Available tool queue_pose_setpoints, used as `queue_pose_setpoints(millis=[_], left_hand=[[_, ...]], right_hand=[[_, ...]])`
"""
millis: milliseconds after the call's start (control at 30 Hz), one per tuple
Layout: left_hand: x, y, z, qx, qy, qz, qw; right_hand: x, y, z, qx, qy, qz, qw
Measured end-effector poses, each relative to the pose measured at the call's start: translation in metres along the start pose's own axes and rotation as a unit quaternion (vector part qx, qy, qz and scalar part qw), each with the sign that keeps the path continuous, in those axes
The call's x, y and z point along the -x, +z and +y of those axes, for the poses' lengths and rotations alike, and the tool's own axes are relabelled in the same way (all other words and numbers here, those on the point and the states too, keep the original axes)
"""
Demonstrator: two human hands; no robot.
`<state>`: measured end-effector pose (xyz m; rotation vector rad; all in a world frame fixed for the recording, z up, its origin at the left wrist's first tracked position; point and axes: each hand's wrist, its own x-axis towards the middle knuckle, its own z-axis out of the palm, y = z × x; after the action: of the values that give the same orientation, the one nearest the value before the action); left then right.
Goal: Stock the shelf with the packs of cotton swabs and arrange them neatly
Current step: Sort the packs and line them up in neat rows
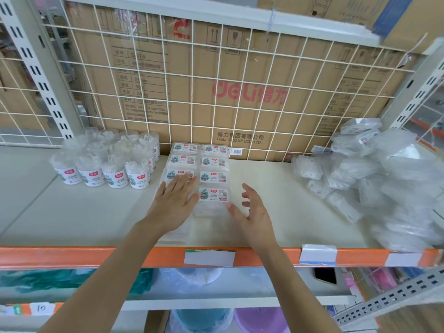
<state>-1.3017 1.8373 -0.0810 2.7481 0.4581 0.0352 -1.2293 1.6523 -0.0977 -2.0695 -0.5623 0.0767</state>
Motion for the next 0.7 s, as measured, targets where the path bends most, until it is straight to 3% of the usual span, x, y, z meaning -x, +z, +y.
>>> queue_pose_setpoints(millis=[300,500,700], left_hand=[[0.002,-0.011,-0.007,0.227,0.026,0.077,0.97],[-0.006,-0.015,0.017,0.197,0.114,0.133,0.965],[-0.031,-0.014,0.094,0.196,0.219,0.072,0.953]], right_hand=[[0.012,-0.079,0.037,0.158,-0.041,0.109,0.98],[0.02,-0.132,0.065,0.184,-0.003,0.176,0.967],[0.012,-0.166,0.094,0.201,0.039,0.192,0.96]])
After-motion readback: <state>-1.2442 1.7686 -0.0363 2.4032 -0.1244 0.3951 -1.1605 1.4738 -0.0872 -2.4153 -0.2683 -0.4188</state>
